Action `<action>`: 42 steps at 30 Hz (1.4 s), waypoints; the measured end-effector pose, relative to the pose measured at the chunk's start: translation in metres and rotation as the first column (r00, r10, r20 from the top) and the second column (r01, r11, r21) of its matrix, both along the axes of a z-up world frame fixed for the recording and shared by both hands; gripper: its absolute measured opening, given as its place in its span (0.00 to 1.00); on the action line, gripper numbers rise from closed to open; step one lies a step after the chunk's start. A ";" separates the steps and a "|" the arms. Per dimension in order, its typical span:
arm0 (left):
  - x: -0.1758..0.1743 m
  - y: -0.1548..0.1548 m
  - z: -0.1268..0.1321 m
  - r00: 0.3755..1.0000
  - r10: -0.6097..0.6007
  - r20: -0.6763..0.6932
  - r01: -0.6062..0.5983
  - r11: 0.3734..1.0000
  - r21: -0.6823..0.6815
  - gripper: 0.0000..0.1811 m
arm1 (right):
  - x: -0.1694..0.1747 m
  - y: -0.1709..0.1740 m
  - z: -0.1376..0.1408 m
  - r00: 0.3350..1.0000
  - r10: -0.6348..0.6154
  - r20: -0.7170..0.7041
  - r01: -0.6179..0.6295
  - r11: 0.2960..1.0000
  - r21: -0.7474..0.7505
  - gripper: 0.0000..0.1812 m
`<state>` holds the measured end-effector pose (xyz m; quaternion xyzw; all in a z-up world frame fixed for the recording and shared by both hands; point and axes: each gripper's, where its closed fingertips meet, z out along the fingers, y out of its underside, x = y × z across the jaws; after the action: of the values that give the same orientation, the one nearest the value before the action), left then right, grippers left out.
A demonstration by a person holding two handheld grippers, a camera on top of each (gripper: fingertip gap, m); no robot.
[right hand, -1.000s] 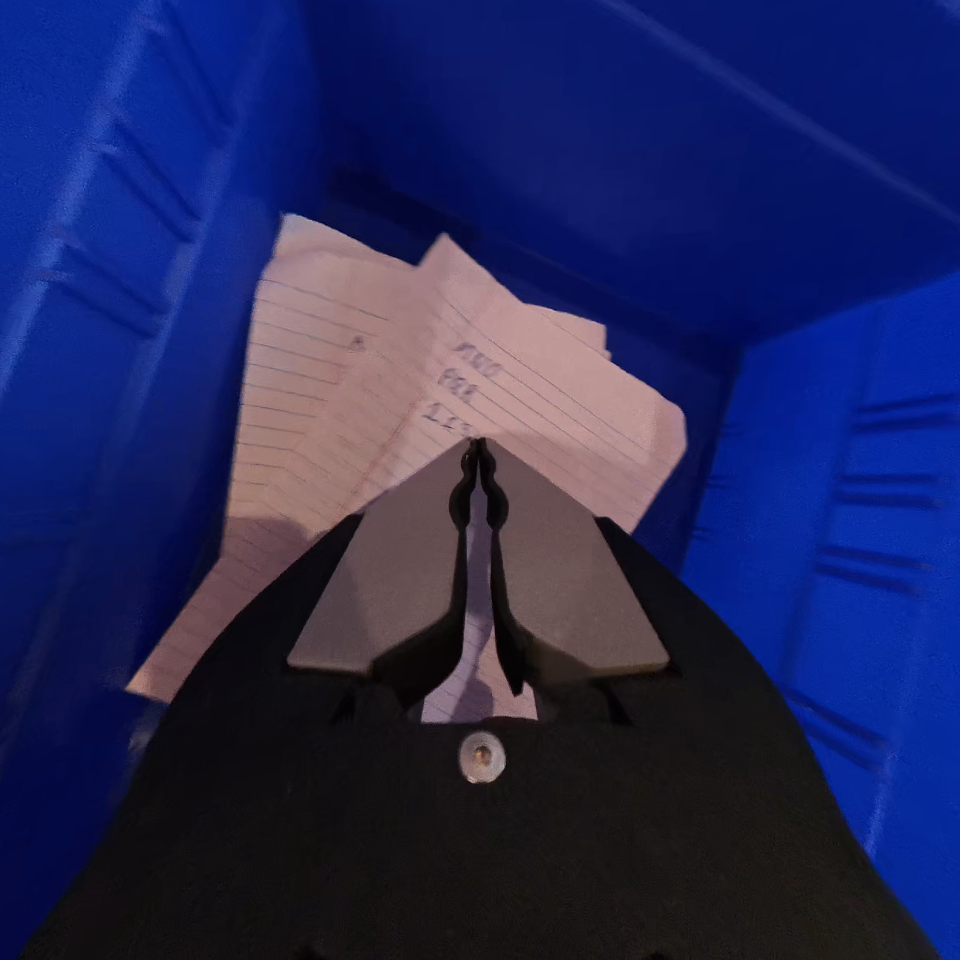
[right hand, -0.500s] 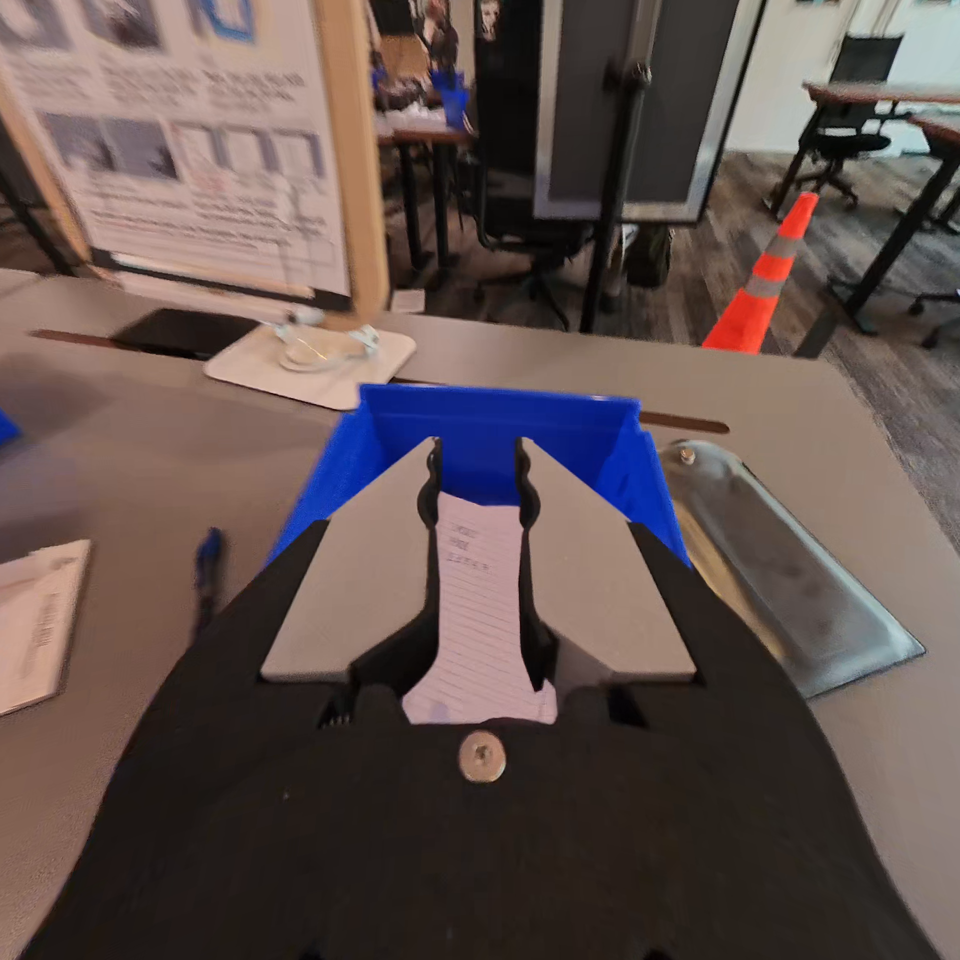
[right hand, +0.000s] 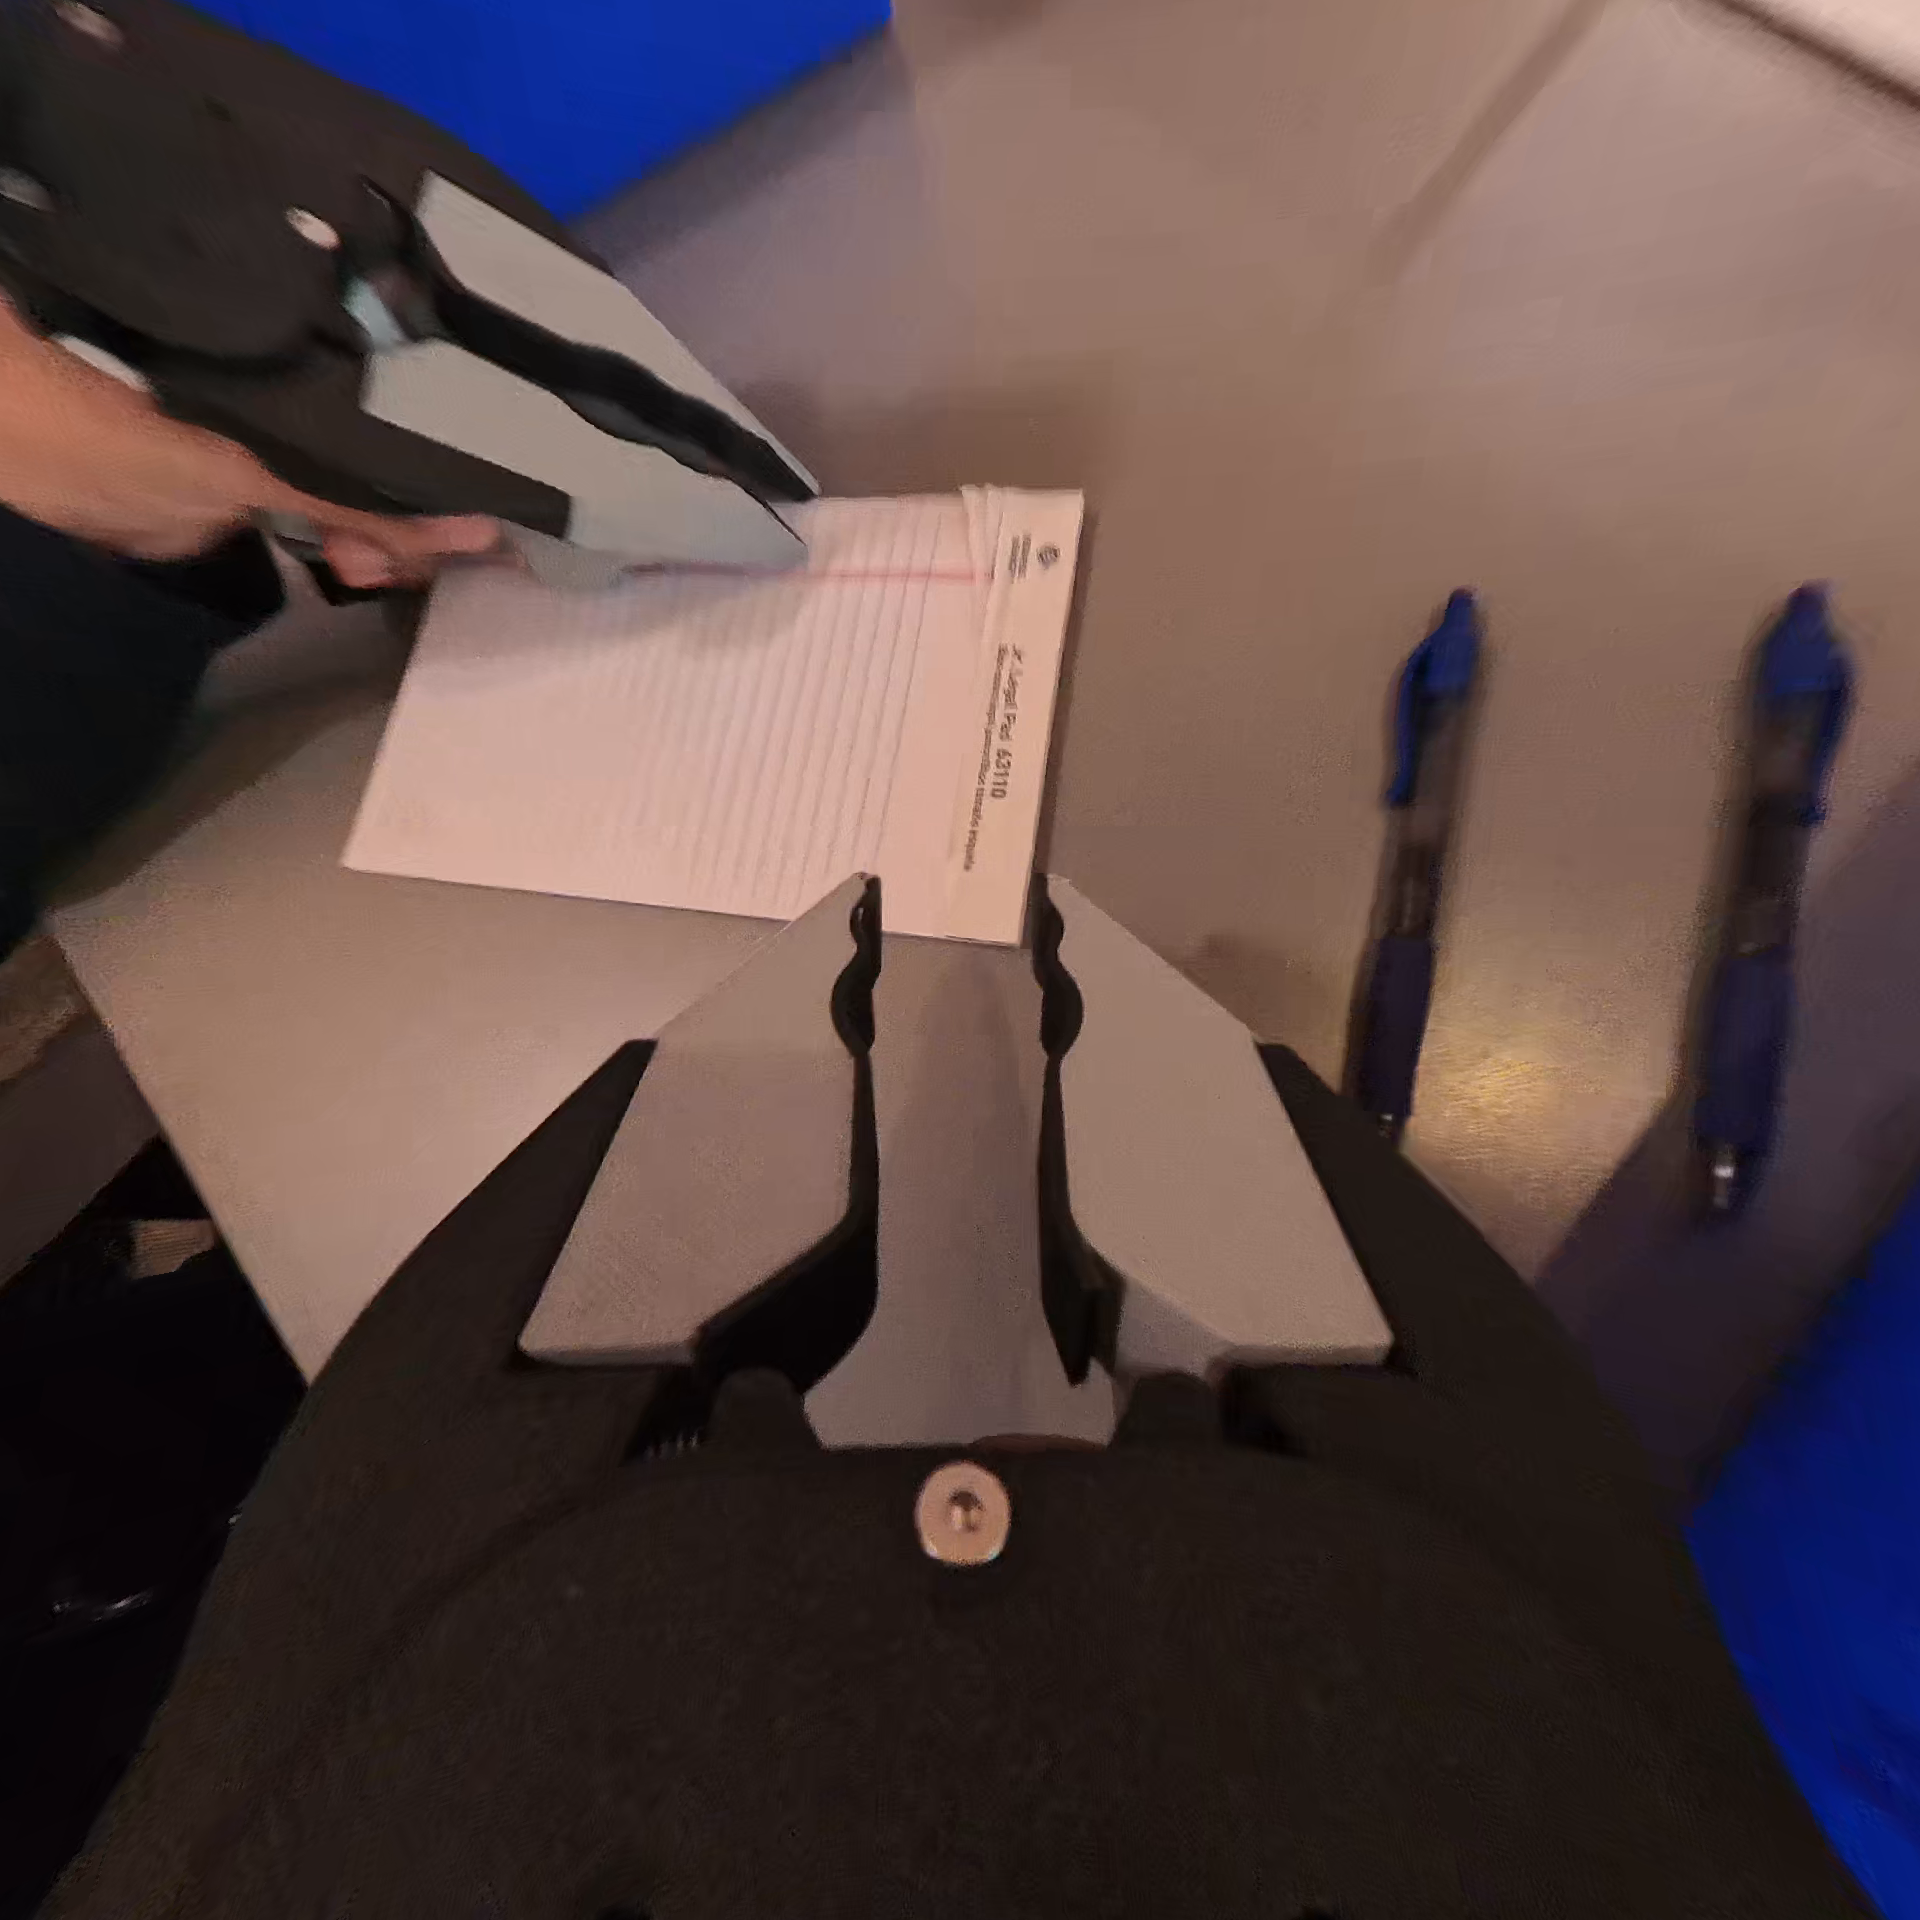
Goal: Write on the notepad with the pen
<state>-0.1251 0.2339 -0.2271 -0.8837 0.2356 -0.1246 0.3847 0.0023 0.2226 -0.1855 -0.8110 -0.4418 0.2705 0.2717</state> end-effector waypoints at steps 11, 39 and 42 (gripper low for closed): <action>0.001 0.000 0.000 1.000 0.002 0.017 -0.002 1.000 -0.005 0.08 | 0.010 -0.013 -0.034 0.988 -0.153 -0.002 0.148 0.962 -0.229 0.25; 0.005 -0.011 -0.004 0.997 -0.072 0.008 0.072 0.996 -0.057 0.00 | -0.006 0.000 -0.030 0.948 -0.282 -0.151 0.231 0.930 -0.287 0.28; 0.021 -0.020 -0.004 0.989 -0.139 0.043 0.142 0.987 -0.075 0.00 | -0.004 0.021 -0.032 0.941 -0.316 -0.124 0.281 0.930 -0.235 0.30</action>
<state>-0.1037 0.2139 -0.2308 -0.8767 0.2850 -0.1774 0.3446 -0.0017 0.2432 -0.2174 -0.8690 -0.2581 0.3360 0.2555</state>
